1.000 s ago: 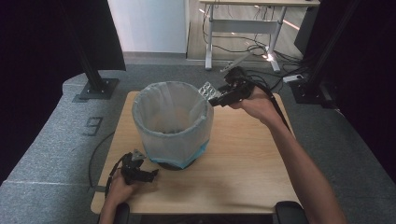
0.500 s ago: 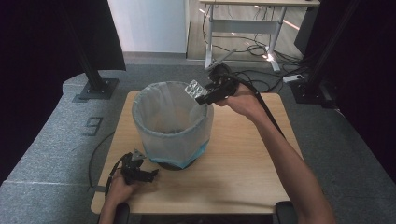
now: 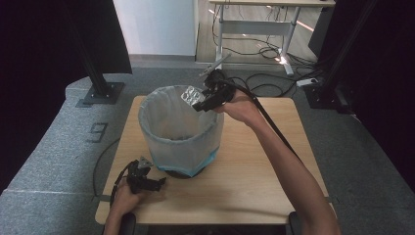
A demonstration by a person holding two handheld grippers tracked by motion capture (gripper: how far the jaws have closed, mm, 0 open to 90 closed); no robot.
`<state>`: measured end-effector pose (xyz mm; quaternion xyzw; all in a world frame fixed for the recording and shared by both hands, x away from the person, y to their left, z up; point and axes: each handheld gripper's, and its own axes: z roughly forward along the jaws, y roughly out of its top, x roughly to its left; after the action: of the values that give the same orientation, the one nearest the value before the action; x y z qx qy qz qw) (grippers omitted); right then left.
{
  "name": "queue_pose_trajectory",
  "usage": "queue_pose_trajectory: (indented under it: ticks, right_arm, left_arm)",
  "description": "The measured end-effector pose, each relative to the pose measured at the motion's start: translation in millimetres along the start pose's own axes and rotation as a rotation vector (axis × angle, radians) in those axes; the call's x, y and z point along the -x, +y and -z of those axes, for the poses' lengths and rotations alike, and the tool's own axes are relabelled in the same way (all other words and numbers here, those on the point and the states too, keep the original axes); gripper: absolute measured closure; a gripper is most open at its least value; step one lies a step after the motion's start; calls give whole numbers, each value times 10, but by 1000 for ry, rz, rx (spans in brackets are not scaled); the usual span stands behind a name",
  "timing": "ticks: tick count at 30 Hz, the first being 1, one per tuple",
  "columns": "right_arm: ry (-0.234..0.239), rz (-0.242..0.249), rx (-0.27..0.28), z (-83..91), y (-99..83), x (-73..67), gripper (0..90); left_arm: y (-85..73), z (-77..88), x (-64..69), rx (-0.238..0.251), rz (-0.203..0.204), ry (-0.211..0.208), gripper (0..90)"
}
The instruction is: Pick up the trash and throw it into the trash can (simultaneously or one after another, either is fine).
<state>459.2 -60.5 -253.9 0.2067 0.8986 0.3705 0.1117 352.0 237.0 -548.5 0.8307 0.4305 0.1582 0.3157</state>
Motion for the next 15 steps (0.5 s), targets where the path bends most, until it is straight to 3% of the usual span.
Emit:
queue_pose_trajectory:
  ticks: [12,15]
  right_arm:
    - [22,52,-36,-289,-18,-83,325]
    - [29,61,-42,-364,-30,-102,167]
  left_arm:
    - [0,0,0,0,0,0,0]
    - [0,0,0,0,0,0,0]
